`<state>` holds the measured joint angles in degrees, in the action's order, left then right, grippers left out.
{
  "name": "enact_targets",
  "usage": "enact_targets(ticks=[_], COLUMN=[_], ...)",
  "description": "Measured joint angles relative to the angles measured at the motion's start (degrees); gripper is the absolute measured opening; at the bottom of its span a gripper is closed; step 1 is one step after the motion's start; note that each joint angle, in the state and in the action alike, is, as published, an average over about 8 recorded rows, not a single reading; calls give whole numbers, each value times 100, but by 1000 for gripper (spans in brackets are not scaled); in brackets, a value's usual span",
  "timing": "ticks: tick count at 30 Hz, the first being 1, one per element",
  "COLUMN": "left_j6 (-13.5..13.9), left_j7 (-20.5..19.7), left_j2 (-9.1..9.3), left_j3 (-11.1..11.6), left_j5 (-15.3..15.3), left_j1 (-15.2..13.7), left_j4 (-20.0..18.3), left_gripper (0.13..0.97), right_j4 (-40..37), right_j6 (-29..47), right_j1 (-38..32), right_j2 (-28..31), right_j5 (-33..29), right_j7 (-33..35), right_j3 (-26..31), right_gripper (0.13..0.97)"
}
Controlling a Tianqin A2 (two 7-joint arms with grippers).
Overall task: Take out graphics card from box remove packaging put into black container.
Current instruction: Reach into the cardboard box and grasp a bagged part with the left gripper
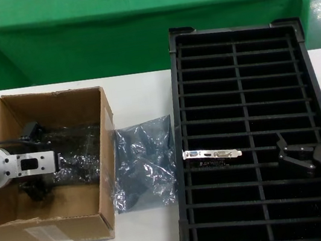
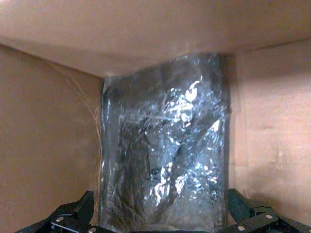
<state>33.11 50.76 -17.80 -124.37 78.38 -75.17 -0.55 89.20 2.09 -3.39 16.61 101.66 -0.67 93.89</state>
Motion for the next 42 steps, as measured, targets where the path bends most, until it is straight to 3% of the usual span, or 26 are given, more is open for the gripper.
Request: enact_targets(ticks=[13, 25, 34, 42], left_j6=[-453, -882, -951, -883], left_j7=[-34, 437, 880, 1214], left_j2=[6, 12, 50, 64], left_j3=[192, 633, 1013, 1263], left_j5=[-40, 253, 557, 749], left_j1=[179, 298, 340, 352], left_j4=[8, 2, -7, -14], left_gripper=[951, 862, 711, 498], right_j4=[0, 0, 0, 0], right_j6=[0, 0, 0, 0], right_j1=[0, 0, 0, 0], right_j2=[0, 0, 0, 0], right_j5=[0, 0, 0, 0], right_j7=[0, 0, 0, 0], right_j3=[0, 0, 0, 0], right_gripper=[966, 966, 966, 966])
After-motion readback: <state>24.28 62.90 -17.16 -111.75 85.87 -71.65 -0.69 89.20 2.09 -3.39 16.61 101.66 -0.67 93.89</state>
